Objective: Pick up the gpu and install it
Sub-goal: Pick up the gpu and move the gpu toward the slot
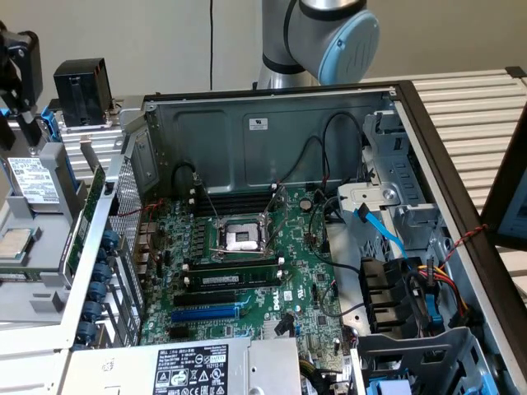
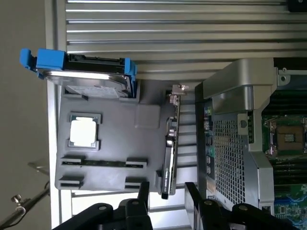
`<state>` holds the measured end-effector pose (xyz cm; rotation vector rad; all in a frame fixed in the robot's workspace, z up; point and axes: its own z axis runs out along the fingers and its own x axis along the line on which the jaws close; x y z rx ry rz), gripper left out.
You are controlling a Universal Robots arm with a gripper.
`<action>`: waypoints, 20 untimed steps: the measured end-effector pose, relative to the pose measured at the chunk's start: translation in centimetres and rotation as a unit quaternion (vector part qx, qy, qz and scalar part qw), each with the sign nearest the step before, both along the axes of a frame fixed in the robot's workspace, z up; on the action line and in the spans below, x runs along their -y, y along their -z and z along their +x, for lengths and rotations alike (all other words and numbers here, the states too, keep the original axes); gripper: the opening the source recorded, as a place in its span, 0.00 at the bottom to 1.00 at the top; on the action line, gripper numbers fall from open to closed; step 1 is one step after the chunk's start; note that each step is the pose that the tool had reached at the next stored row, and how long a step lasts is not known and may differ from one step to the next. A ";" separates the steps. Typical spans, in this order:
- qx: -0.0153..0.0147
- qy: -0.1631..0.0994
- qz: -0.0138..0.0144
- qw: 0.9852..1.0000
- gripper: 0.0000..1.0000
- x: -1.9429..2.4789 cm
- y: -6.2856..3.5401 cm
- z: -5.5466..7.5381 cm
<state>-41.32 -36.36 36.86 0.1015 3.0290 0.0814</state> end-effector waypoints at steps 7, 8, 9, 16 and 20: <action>0.003 0.004 0.010 1.000 0.42 0.11 0.83 -0.1; 0.003 0.005 0.012 1.000 0.42 0.14 0.93 -0.1; 0.003 0.006 0.015 1.000 0.42 0.16 1.03 -0.1; 0.005 0.014 0.035 0.999 0.42 0.60 1.69 -0.1; 0.007 0.015 0.036 0.999 0.42 1.97 2.40 -0.1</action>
